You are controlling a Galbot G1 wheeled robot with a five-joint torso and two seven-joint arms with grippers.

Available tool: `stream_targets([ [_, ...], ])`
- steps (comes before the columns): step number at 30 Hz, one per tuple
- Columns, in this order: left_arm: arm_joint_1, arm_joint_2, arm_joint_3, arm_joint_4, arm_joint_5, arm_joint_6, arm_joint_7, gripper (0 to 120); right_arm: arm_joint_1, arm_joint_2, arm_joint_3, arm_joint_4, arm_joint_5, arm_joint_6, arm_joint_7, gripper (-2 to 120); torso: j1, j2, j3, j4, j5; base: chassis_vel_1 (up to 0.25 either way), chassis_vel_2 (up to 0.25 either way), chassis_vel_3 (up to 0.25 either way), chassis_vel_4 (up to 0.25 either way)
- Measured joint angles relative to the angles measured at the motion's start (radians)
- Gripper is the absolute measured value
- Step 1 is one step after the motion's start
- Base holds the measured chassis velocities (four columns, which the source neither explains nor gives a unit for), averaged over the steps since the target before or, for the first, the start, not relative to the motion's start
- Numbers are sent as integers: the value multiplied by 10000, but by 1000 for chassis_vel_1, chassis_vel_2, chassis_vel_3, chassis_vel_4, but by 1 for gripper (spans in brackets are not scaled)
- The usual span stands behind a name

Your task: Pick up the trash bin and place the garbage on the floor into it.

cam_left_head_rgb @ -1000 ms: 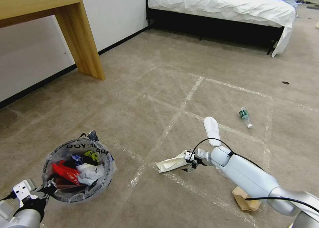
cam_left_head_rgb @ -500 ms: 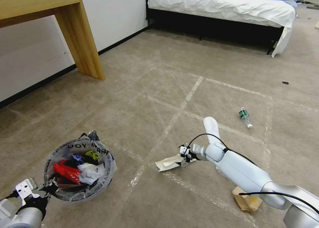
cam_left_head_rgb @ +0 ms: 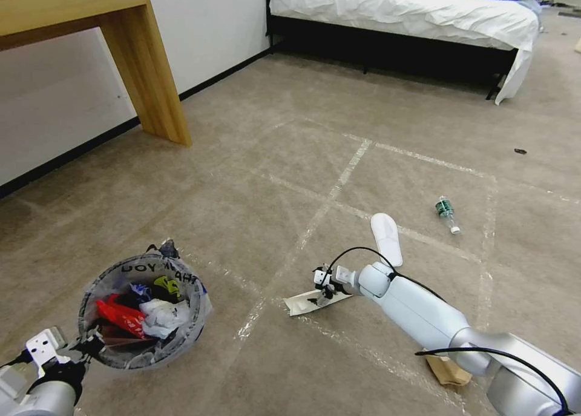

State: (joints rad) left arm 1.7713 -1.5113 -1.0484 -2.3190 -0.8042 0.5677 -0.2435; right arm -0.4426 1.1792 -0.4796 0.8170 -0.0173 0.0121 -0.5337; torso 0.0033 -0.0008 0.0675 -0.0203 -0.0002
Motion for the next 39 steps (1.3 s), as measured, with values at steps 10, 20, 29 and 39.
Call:
stream_targets([
  [10,31,-77,102,-43,156,-32,9,1,-214,-410,304,130,-67,209,24,57,0,0,-1,0,0,0,0,0,0],
  [20,26,-73,144,-90,183,-44,6,1,-482,-758,558,310,-106,452,21,22,0,0,0,-1,1,0,0,0,0],
  [29,12,-44,149,-118,168,-43,-6,1,-638,-1115,813,575,-14,709,18,0,0,0,0,-1,0,0,0,0,0],
  [39,37,34,210,-248,81,80,-53,1,-733,-1537,1380,1727,1366,881,455,0,1,1,0,-2,0,0,0,0,0],
])
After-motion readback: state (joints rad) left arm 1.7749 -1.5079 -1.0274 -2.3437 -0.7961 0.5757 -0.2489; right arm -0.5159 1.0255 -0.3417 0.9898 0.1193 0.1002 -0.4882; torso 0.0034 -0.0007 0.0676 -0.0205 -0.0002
